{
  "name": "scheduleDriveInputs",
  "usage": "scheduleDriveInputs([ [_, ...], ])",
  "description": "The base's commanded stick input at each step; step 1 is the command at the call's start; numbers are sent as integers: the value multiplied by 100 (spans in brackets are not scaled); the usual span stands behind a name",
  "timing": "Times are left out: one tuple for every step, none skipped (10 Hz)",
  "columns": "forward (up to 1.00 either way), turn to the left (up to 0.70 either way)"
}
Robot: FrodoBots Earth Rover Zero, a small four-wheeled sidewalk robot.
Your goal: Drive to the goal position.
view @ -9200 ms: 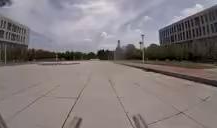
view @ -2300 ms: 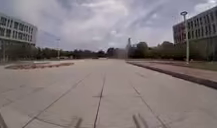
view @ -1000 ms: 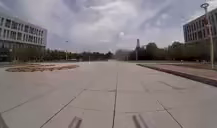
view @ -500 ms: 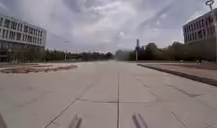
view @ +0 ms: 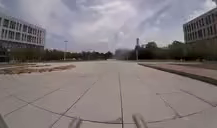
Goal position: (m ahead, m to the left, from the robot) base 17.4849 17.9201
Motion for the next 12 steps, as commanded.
scheduleDriveInputs([
  [100, 27],
  [100, 27],
  [100, 23],
  [100, 2],
  [100, 0],
  [100, 0],
  [100, 0],
  [100, 0],
  [100, 0],
  [100, 0],
  [100, 0],
  [100, 0],
])
